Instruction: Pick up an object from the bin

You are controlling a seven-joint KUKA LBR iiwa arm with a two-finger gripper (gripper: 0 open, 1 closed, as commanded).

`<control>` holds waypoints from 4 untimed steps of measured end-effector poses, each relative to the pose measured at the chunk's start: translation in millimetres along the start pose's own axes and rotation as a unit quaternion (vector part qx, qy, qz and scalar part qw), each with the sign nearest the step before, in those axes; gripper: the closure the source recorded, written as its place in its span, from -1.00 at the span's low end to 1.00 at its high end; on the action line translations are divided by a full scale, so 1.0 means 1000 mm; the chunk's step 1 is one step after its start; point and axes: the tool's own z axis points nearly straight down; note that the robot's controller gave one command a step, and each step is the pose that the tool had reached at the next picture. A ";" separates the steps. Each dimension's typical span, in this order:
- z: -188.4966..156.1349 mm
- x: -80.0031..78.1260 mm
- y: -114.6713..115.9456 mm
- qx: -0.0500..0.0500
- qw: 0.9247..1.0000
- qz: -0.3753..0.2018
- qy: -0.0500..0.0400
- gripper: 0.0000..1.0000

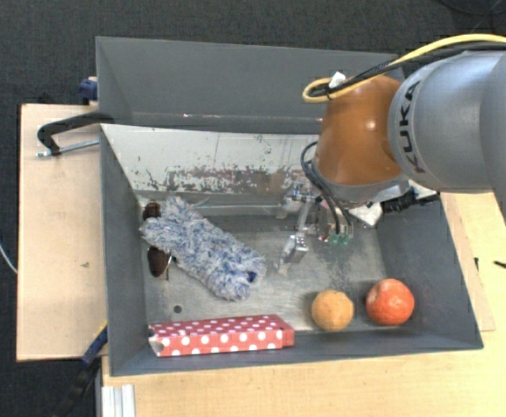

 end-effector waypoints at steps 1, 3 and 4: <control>-0.056 0.009 0.004 0.000 0.989 -0.151 -0.003 -1.00; 0.041 0.056 0.055 -0.001 1.000 -0.015 -0.008 1.00; -0.102 0.072 0.042 -0.001 0.999 -0.042 -0.005 1.00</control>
Offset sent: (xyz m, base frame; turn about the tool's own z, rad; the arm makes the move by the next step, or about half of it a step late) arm -0.0535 0.0609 -0.0455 -0.0307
